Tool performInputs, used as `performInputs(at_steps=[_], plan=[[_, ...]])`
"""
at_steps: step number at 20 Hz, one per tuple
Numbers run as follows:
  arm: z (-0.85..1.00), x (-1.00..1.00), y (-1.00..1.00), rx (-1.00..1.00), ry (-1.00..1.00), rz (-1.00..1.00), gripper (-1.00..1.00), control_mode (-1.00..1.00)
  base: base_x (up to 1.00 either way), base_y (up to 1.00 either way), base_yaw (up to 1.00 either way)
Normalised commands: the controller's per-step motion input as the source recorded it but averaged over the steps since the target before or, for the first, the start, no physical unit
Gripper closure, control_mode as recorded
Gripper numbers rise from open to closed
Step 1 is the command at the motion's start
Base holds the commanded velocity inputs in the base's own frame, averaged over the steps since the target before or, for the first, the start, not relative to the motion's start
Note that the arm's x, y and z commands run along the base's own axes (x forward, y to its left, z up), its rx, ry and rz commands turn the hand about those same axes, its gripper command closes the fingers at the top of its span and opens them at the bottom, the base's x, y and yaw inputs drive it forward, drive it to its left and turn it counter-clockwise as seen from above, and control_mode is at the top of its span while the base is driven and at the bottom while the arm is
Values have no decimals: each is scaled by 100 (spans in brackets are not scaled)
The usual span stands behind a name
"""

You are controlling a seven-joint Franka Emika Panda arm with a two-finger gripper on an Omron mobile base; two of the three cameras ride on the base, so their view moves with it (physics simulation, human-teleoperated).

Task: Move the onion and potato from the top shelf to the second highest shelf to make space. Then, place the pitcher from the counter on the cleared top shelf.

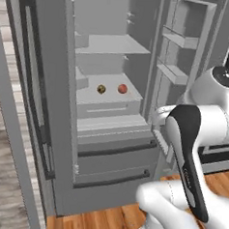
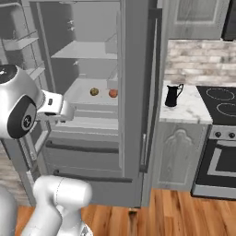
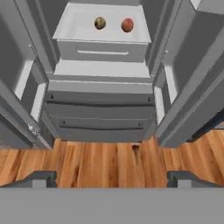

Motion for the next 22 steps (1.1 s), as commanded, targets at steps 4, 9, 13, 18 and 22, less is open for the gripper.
performInputs(at_steps=[4, 9, 13, 18, 22], plan=[[0, 0, 0, 0, 0, 0, -100, 100, -86, 0, -34], [0, 0, 0, 0, 0, 0, -100, 100, -21, -16, -46], [0, 0, 0, 0, 0, 0, -100, 100, 0, -44, -53], [0, 0, 0, 0, 0, 0, -100, 100, 9, -49, -55], [0, 0, 0, 0, 0, 0, -100, 100, 28, -46, -52]])
